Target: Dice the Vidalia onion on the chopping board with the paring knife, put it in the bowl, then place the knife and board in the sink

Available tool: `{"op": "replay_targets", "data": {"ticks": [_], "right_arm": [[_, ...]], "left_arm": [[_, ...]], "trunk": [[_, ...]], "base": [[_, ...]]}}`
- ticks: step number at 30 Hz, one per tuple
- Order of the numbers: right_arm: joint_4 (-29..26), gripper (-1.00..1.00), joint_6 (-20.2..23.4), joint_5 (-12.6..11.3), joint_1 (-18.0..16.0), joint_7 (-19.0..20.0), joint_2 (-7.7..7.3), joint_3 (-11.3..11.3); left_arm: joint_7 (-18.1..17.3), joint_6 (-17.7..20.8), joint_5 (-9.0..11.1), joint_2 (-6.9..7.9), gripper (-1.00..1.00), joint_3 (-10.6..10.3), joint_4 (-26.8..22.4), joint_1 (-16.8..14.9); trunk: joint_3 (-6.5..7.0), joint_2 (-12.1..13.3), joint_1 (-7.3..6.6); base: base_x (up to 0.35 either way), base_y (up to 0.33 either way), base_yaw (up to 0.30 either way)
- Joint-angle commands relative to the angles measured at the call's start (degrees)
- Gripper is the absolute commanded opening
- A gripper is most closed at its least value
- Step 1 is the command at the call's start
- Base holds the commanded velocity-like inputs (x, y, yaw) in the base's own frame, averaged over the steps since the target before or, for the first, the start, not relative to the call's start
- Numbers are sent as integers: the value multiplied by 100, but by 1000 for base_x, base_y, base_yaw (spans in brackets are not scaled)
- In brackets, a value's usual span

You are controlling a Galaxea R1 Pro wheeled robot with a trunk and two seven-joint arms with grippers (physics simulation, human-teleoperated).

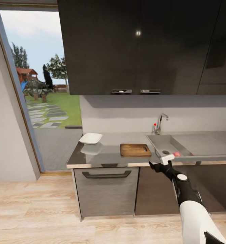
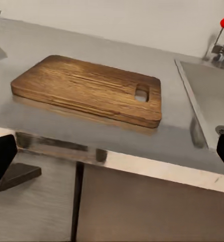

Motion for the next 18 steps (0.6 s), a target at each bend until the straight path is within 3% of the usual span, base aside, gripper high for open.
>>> {"op": "replay_targets", "data": {"ticks": [1,5,8,11,14,15,18], "right_arm": [[-4,100,-330,-33,140,50,88,-288],[-4,100,-1249,-132,528,68,283,-794],[-4,100,-1803,-152,841,67,333,-1048],[-4,100,-1841,-163,945,52,320,-1271],[-5,100,-1660,-181,992,24,312,-1625],[-5,100,-1552,-185,1005,-19,314,-1833],[-5,100,-1340,-196,1019,-242,313,-2099]], "left_arm": [[0,-10,-1,1,100,1,-5,0],[0,-10,-1,7,100,1,-5,0],[0,-10,-1,4,100,1,-5,0],[0,-10,-1,2,100,3,-5,0],[0,-10,-1,2,100,2,-9,0],[0,-10,-1,1,100,2,-11,0],[0,-10,-1,5,100,4,-12,0]], "trunk": [[2,-7,2],[38,-7,2],[66,-7,2],[91,-7,2],[103,-7,2],[105,-7,2],[108,-7,2]], "base": [[0,0,0],[0,0,0],[0,0,0],[0,0,0],[0,0,0],[0,0,0],[0,0,0]]}}
